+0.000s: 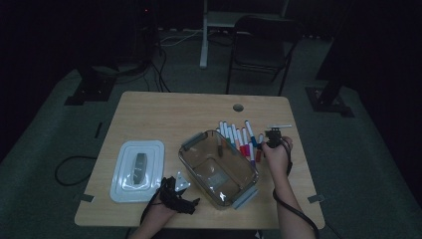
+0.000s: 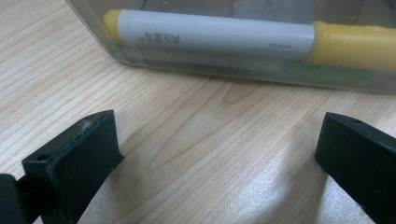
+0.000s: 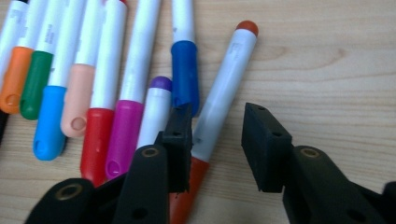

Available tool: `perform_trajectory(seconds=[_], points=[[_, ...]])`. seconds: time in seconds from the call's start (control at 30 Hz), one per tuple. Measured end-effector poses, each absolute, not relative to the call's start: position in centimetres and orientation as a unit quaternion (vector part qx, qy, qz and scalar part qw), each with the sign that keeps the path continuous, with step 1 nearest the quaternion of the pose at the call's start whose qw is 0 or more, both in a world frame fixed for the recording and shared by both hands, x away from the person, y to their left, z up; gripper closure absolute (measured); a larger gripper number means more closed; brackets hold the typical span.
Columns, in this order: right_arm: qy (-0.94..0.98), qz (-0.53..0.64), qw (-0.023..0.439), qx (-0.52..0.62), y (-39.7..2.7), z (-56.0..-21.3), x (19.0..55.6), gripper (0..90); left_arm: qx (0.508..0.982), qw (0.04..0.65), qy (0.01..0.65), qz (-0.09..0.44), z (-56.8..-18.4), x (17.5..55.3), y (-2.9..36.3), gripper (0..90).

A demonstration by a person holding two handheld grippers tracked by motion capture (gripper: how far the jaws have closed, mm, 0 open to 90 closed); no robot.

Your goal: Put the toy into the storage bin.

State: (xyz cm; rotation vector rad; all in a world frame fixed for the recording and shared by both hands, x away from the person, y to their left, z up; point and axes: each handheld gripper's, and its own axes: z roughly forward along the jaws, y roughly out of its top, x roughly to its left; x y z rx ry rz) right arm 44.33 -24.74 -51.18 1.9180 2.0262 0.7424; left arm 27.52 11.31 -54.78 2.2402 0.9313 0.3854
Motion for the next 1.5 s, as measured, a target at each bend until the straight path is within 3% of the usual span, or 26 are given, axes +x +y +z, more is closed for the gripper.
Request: perform_trajectory(seconds=[0.3,0.63,1.1,1.33,1.5], points=[[0.692,0.235,0.131,0.67,-25.8,-51.9,44.5,76.0,0.859,0.336,0.357,0.148,-54.8,27.5,11.3,0.4],[0.668,0.259,0.106,0.69,-27.3,-51.1,43.6,76.9,0.859,0.336,0.357,0.148,-54.8,27.5,11.3,0.4],[0.686,0.337,0.109,0.635,-27.1,-45.5,40.3,76.9,0.859,0.336,0.357,0.148,-54.8,27.5,11.3,0.4],[0.698,0.393,0.117,0.587,-25.4,-41.4,38.1,76.9,0.859,0.335,0.356,0.148,-54.8,27.5,11.3,0.4],[0.712,0.431,0.096,0.545,-23.5,-38.8,36.3,76.9,0.859,0.335,0.357,0.148,-54.8,27.5,11.3,0.4]])
